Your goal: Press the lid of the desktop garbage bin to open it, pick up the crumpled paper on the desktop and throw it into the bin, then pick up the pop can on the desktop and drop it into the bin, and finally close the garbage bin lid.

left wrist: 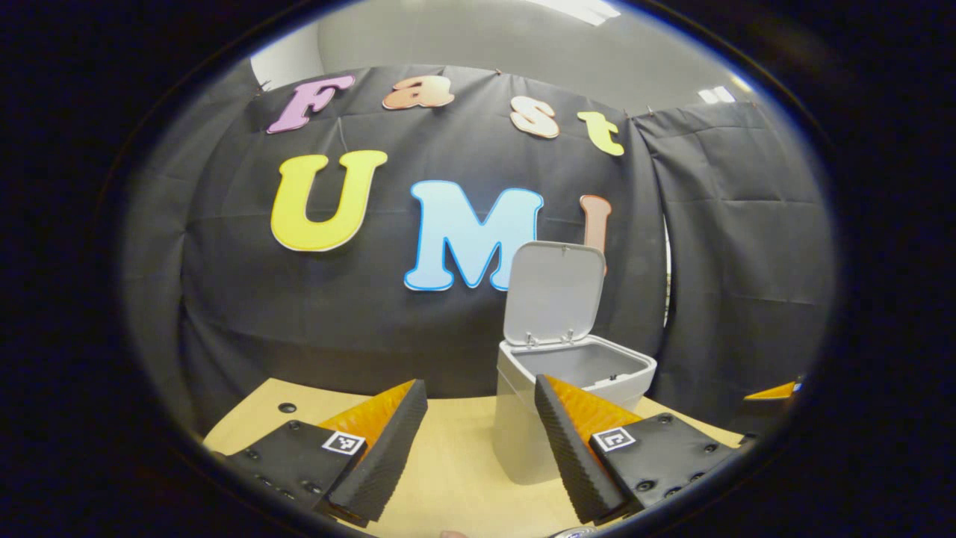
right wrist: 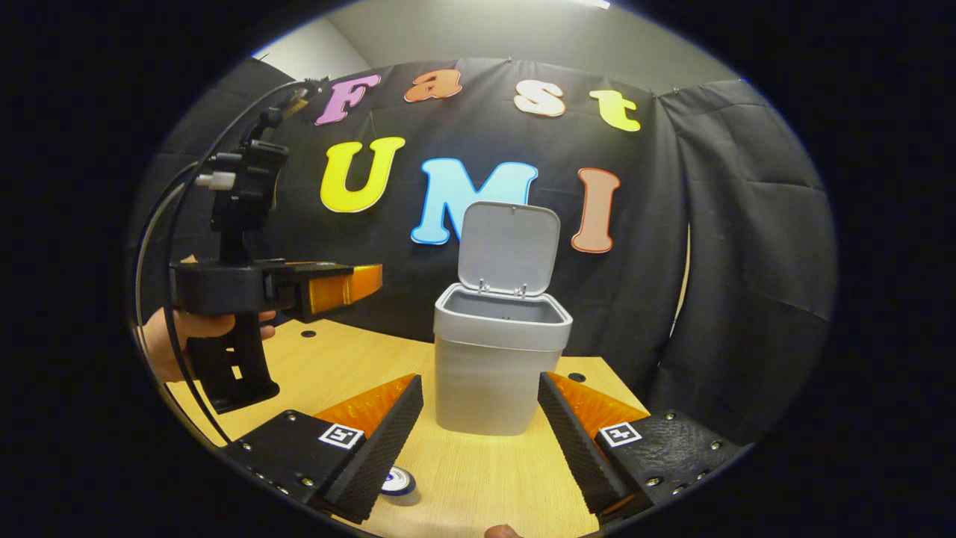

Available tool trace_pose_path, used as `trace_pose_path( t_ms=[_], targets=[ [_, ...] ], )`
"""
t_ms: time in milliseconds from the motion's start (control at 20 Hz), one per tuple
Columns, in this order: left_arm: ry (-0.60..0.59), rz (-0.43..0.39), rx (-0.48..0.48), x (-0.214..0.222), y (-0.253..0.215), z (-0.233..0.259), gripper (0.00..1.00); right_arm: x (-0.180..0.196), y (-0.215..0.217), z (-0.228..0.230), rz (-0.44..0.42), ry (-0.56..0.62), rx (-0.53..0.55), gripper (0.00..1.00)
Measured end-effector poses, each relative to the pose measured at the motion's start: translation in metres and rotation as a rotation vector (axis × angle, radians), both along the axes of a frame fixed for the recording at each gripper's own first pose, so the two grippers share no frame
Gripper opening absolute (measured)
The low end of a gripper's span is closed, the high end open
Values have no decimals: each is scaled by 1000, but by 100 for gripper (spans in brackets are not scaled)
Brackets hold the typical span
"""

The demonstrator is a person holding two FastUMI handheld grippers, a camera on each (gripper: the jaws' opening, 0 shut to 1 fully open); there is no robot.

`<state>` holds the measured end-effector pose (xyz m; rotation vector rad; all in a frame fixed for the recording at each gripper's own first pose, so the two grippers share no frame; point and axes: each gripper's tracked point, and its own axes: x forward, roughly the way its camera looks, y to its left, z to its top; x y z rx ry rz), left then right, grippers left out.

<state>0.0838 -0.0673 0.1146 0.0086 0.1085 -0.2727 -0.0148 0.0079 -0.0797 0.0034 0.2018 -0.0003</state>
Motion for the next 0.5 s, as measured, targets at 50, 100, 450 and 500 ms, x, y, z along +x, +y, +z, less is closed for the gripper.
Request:
trace_pose_path(
  t_ms=[50,100,450,500],
  targets=[
    [2,13,-5,-5,7,1,95,0,7,-6,21,16,11,99],
    [0,27,-10,-10,15,2,95,2,13,-11,42,33,24,99],
    [2,121,-28,-37,60,8,95,3,60,-54,182,196,84,99],
    [0,131,-27,-40,65,10,95,3,65,-60,198,219,93,99]
  ],
)
